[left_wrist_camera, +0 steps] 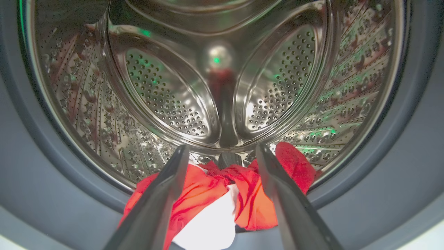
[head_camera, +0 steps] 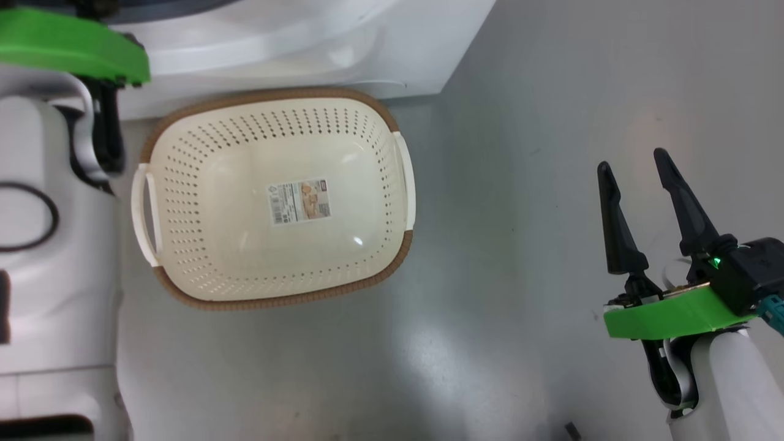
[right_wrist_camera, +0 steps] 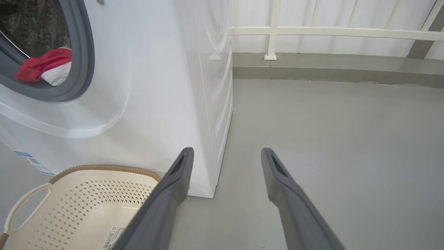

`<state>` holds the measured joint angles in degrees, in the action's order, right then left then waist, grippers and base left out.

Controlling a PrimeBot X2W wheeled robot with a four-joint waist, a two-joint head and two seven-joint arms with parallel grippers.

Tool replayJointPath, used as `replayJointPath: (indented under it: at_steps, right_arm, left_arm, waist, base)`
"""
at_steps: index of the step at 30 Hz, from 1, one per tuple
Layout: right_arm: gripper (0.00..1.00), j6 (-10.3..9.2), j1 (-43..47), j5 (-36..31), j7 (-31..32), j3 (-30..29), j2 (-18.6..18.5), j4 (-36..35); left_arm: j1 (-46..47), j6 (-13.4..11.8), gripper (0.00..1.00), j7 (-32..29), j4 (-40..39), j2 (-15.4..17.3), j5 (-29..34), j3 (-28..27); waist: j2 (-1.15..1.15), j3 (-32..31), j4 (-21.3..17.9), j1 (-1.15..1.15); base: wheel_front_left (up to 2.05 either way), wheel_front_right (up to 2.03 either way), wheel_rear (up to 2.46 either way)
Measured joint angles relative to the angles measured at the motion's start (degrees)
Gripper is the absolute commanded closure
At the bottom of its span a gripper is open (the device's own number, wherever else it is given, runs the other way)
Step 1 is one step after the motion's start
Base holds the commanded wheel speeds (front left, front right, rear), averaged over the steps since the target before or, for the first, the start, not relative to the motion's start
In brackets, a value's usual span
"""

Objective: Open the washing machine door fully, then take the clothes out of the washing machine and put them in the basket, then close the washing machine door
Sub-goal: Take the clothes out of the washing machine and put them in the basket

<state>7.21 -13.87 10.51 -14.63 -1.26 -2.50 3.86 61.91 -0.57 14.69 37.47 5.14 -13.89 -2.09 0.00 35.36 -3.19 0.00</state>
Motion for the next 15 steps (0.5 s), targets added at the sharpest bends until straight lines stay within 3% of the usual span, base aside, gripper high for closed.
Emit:
replayJointPath:
  at_steps: [7, 15]
  right_arm:
    - [0.0, 0.0, -1.38, -0.02, 0.0, 0.1, -0.01, -0.23]
    - [0.0, 0.0, -1.93, -0.02, 0.0, 1.03, -0.01, -0.26]
  left_arm:
    - [7.93, 0.02, 0.0, -1.29, 8.36, 2.09, 0.33, 0.44]
    - [13.93, -0.8, 0.0, -8.13, 17.74, 4.37, 2.59, 2.41]
  waist:
    - [0.0, 3.34, -1.14, 0.0]
    - [0.0, 5.23, -2.58, 0.0]
  base:
    - [0.0, 0.0, 0.0]
    - [0.0, 0.0, 0.0]
